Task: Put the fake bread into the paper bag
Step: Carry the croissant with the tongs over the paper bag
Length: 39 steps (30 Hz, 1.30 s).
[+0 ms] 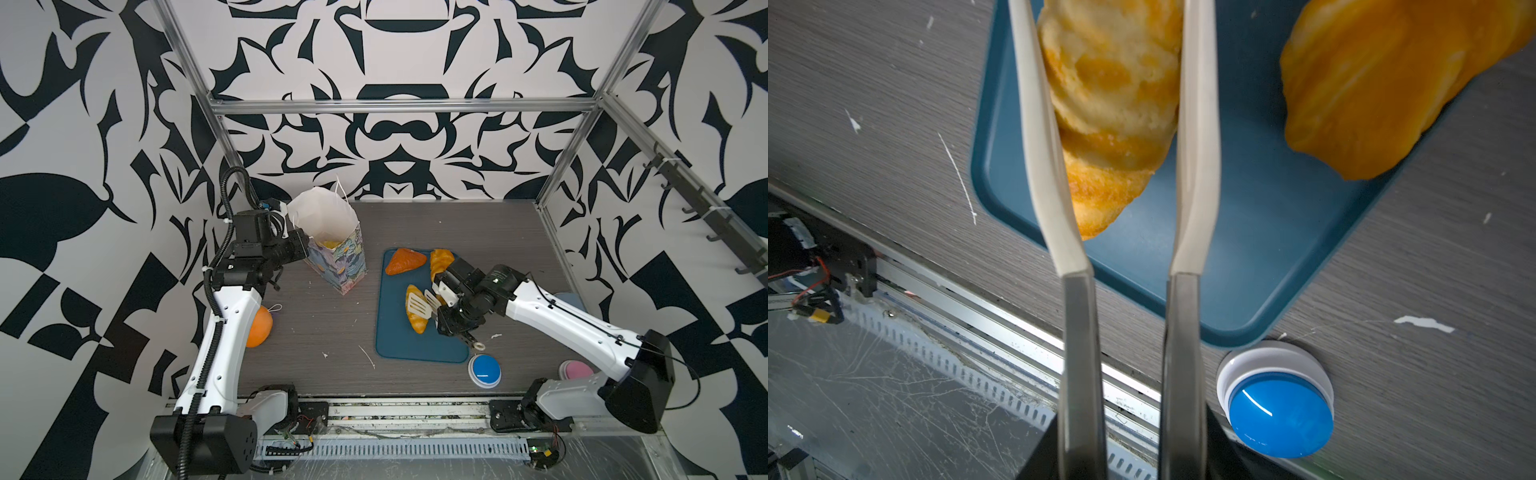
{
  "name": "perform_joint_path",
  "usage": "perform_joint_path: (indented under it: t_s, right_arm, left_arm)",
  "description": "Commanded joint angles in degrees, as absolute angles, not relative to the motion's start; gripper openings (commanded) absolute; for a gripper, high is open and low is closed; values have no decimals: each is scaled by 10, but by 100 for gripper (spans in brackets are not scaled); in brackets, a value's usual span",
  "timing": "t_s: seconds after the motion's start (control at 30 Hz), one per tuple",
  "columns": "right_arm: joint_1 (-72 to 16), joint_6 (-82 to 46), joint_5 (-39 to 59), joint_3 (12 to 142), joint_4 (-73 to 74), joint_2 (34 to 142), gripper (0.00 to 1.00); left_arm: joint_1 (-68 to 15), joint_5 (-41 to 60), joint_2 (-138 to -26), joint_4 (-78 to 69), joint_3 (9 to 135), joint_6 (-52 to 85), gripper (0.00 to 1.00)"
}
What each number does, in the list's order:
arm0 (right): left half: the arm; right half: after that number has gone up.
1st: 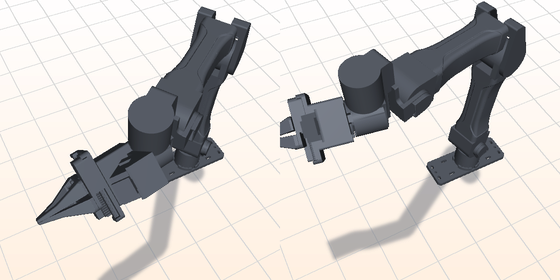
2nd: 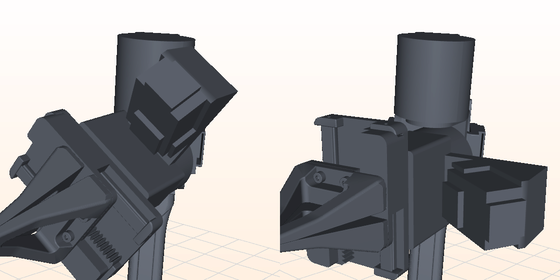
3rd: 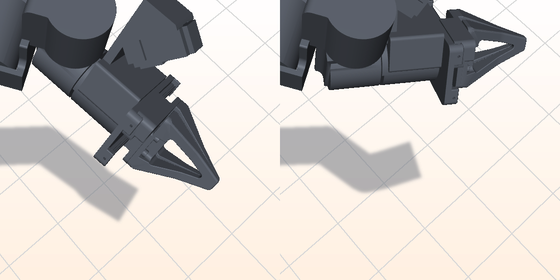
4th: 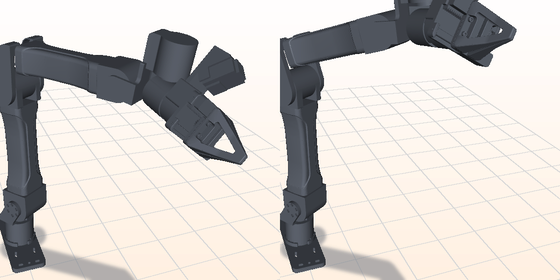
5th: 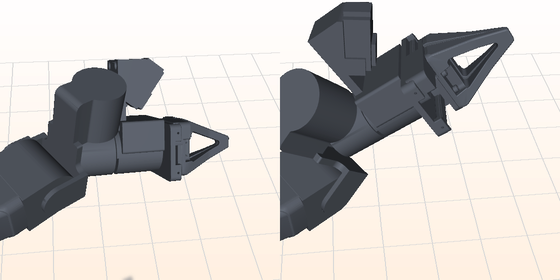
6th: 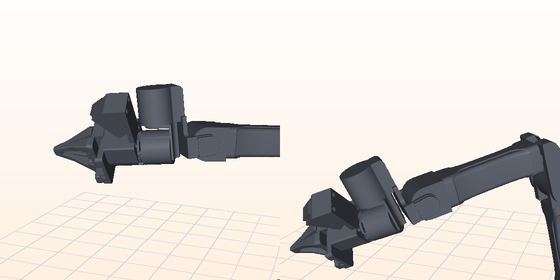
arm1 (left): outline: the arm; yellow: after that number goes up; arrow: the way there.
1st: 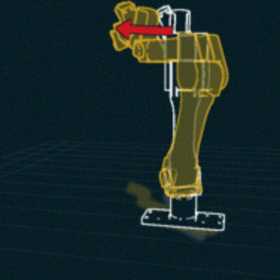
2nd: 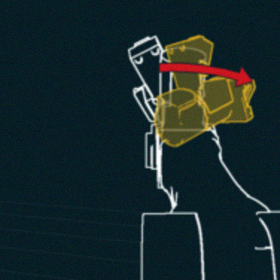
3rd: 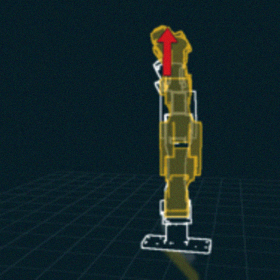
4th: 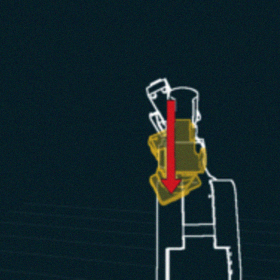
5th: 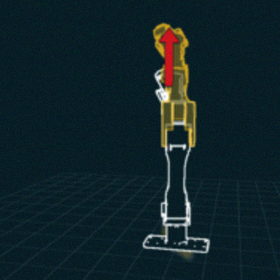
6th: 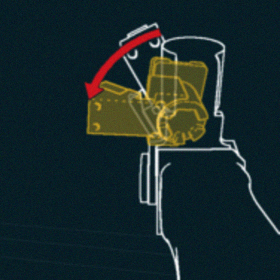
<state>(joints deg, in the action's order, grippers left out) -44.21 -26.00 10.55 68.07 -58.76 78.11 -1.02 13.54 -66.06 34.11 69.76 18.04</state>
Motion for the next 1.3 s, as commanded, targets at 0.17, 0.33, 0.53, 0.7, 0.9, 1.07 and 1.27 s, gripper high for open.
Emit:
perform_joint_path:
  t_s: [0.17, 0.33, 0.53, 0.7, 0.9, 1.07, 1.27]
  right_arm:
    - [-437, -227, 95, 791, -562, 802, 38]
    - [-437, -213, 97, 852, -570, 823, 38]
    - [-437, -191, 92, 937, -596, 855, 38]
    - [-437, -183, 92, 999, -595, 875, 38]
    - [-439, -180, 101, 1052, -585, 893, 37]
    - [-439, -177, 106, 1102, -583, 910, 38]
    - [-445, -173, 117, 1165, -586, 940, 38]
  left_arm:
    - [-8, 136, -662, 347, 694, 183, 0]
    - [-8, 135, -664, 347, 695, 183, 0]
    - [-8, 130, -661, 349, 695, 179, 0]
    - [-8, 128, -663, 349, 696, 179, 0]
    - [-8, 130, -663, 349, 696, 179, 0]
    - [-7, 130, -664, 348, 696, 179, 0]
    - [-7, 131, -664, 348, 696, 180, 0]
